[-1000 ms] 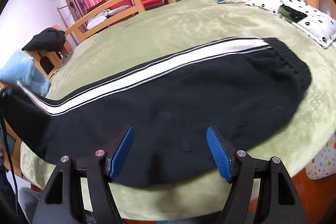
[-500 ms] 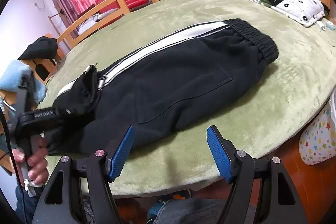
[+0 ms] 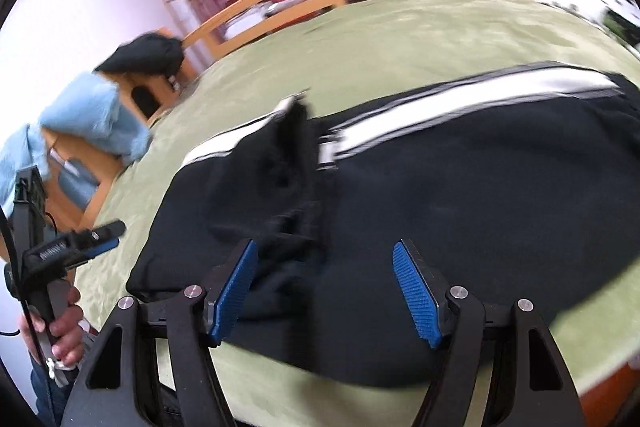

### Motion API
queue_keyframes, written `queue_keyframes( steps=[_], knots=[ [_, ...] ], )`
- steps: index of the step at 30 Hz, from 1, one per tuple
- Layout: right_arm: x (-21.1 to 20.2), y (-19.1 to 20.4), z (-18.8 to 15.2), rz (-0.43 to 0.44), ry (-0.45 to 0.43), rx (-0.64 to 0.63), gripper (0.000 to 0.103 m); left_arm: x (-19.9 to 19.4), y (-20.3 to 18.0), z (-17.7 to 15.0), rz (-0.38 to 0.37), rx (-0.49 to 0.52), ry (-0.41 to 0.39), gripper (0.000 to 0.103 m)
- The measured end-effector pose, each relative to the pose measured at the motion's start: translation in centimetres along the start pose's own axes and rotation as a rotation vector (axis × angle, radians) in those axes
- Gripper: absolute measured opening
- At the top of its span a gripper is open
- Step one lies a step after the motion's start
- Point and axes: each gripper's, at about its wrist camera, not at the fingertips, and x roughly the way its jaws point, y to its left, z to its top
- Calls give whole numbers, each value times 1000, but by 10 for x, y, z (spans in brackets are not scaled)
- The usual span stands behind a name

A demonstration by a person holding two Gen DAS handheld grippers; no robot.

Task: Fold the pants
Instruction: 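Lift the cuffs with the left tool onto the waistband, then open, then grasp the folded edge of the pants with the right tool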

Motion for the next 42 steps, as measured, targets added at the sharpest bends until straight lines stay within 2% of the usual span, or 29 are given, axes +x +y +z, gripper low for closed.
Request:
queue_keyframes(
  steps=[2, 4, 6, 8, 11, 14, 16, 18, 20, 22, 24, 25, 26, 27, 28, 29, 31, 36, 37, 38, 39, 40, 41, 42],
  knots=[
    [12, 17, 4, 2, -4, -36, 61, 6, 19, -6, 3, -42, 23, 86],
    [22, 27, 4, 12, 11, -61, 60, 6, 29, -12, -10, -71, 24, 86],
    [37, 34, 4, -16, 44, -92, 48, 10, 35, -14, -22, -94, 27, 86],
    [45, 42, 3, -72, 52, -161, 18, 15, 29, -13, -46, -103, 32, 86],
    [39, 44, 6, -82, 64, -188, 13, 10, 31, -16, -103, -105, 17, 86],
    [-4, 34, 15, 35, -18, -95, 13, 5, 32, -17, -131, -98, -1, 86],
    [-21, 32, 15, 79, -35, -70, 12, 4, 35, -18, -151, -109, -8, 86],
    [-16, 34, 5, 80, 34, -103, 12, 7, 38, -19, -166, -118, 2, 86],
    [5, 37, -11, 25, 122, -142, 12, 10, 40, -20, -163, -123, 14, 86],
    [26, 36, -24, -19, 200, -163, 14, 12, 40, -18, -166, -128, 18, 86],
    [27, 31, -23, 4, 202, -150, 16, 13, 41, -18, -167, -133, 19, 86],
    [24, 29, -19, 25, 190, -130, 23, 14, 42, -18, -168, -133, 18, 86],
    [20, 27, -14, 44, 172, -106, 39, 14, 42, -19, -166, -135, 18, 86],
    [15, 25, -8, 29, 132, -83, 53, 17, 42, -19, -163, -137, 24, 86],
    [11, 22, -4, 9, 91, -72, 72, 19, 43, -20, -162, -138, 31, 86],
    [10, 21, 0, -2, 56, -70, 74, 22, 43, -20, -161, -139, 43, 86],
    [18, 18, 9, 5, 66, -66, 74, 25, 43, -21, -163, -142, 52, 86],
    [67, 5, 12, 35, 187, -16, 74, 30, 47, -18, -161, -144, 57, 86],
    [78, 4, 9, 16, 215, -24, 74, 31, 48, -18, -161, -145, 57, 86],
    [86, 7, 4, -25, 230, -54, 71, 32, 48, -17, -164, -147, 57, 86],
    [87, 13, 1, -63, 203, -94, 67, 33, 48, -17, -165, -147, 57, 86],
    [85, 17, -1, -61, 188, -118, 45, 34, 47, -16, -168, -148, 57, 86],
    [82, 23, -1, -47, 184, -140, 30, 34, 46, -16, -173, -148, 56, 86],
    [76, 24, -1, -42, 151, -150, 25, 35, 45, -15, -180, -145, 53, 86]
  ],
)
